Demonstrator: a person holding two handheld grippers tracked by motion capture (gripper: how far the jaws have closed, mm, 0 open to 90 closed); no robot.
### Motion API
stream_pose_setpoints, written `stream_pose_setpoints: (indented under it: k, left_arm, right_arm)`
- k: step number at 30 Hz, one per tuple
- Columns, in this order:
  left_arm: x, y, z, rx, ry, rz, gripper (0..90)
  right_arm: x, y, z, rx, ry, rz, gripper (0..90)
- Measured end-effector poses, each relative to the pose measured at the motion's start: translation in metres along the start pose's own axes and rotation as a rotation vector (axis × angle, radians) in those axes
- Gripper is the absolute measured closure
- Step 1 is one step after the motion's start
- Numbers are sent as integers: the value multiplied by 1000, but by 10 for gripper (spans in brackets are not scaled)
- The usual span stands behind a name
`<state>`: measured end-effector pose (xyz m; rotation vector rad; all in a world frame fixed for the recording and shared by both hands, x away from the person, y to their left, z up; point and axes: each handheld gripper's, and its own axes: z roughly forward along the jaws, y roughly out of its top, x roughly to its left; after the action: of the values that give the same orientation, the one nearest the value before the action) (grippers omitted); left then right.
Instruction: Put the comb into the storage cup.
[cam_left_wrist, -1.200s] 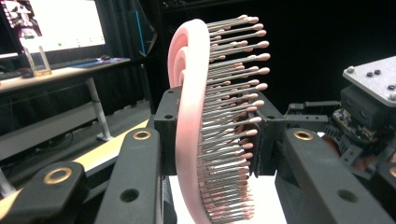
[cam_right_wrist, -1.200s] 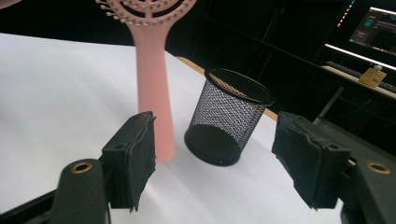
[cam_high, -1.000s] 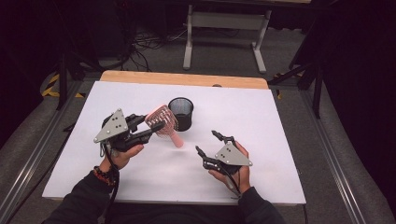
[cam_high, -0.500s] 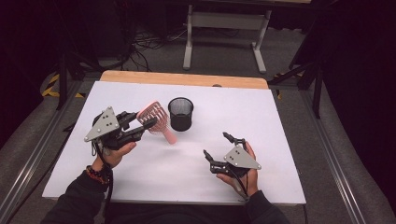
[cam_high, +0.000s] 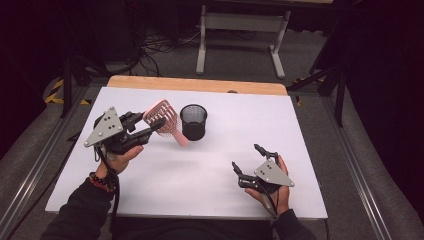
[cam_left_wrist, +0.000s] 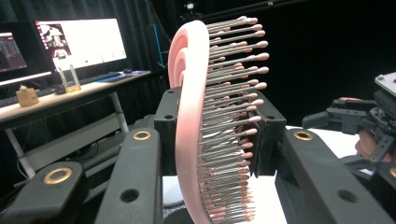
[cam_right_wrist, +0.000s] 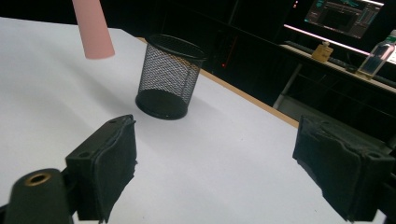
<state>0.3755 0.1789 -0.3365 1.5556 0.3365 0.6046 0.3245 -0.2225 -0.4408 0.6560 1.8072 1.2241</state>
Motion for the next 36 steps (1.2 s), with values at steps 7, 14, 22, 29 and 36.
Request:
stream_pose_setpoints:
  k: [7,14,22,29,36]
  left_arm:
    - [8,19,5,-1,7,14,634]
    - [14,35,15,-15,7,28,633]
    - [15,49,27,-21,12,47,633]
    - [14,53,43,-1,37,60,633]
    - [13,56,61,4,33,63,633]
  right_arm:
    - [-7,-2,-7,-17,0,15,130]
    - [-10,-3,-6,-22,3,23,125]
    - [-6,-3,-4,-16,10,22,117]
    - [-4,-3,-2,-4,2,15,69]
    - [-3,-2,-2,-10,-2,6,51]
